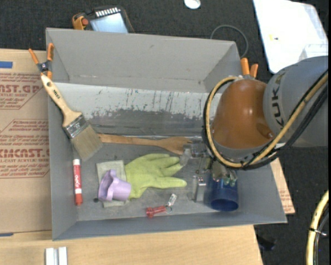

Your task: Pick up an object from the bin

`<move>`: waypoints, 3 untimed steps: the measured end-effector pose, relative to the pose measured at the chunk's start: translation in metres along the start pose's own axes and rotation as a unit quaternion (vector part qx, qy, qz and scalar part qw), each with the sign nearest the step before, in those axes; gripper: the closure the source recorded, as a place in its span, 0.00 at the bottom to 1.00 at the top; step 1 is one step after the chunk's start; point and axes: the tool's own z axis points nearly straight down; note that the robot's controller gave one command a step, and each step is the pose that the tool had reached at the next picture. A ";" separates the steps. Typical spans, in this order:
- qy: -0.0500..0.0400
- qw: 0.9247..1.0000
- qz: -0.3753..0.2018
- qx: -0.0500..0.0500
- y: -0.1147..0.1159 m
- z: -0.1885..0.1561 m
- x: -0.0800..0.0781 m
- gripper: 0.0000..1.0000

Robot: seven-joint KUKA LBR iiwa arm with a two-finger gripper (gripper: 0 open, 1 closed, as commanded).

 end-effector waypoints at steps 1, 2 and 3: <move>-0.003 1.000 0.000 0.000 0.000 -0.004 -0.001 0.00; -0.003 0.998 0.057 -0.001 0.059 0.060 0.003 0.00; -0.005 0.999 0.032 0.000 0.069 0.005 -0.004 0.00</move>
Offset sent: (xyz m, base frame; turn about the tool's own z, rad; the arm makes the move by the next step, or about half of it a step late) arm -0.0035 0.0608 -0.0624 0.1181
